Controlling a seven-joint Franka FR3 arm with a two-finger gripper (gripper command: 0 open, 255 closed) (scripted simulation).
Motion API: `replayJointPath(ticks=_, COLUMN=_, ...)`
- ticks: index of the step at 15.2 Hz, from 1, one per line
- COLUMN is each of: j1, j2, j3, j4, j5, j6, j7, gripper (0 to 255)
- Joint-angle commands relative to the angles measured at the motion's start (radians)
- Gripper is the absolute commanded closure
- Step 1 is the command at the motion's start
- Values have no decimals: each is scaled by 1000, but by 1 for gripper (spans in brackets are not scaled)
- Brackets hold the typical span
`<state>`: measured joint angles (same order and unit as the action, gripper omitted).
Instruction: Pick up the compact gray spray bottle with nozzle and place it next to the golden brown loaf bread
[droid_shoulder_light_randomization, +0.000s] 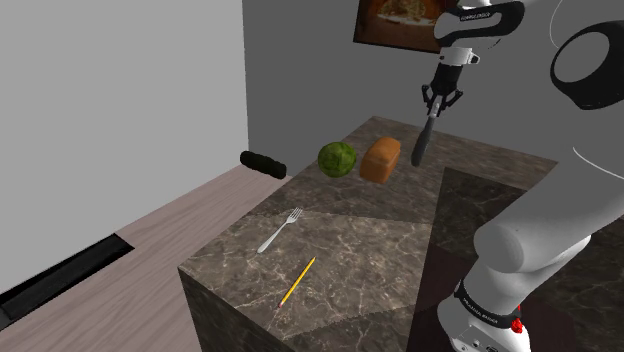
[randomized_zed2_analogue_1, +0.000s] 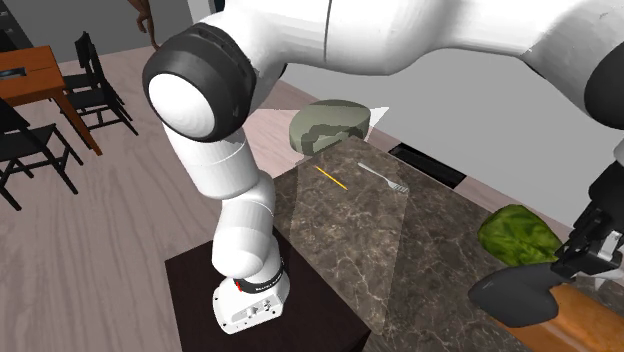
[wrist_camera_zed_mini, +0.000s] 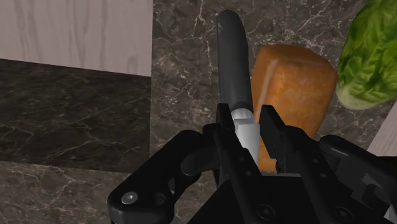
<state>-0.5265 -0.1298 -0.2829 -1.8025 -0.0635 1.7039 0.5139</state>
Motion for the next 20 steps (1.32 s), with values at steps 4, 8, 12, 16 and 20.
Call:
replayJointPath(ticks=4, j1=-1, j2=-5, j3=-1, j4=-71, j5=-2, j6=67, j7=3, gripper=255)
replayJointPath(ticks=8, j1=-2, j2=-5, j3=-2, j4=-125, j5=-3, j6=121, j7=4, gripper=255)
replayJointPath(ticks=12, j1=-3, j2=-2, j3=-4, j4=-176, j5=-3, j6=175, j7=5, gripper=255)
replayJointPath(ticks=16, j1=-4, j2=4, j3=-6, j4=-223, j5=-3, j6=228, j7=6, gripper=255)
replayJointPath(ticks=20, j1=-4, j2=14, j3=-8, j4=-267, j5=-1, j6=281, j7=5, gripper=255)
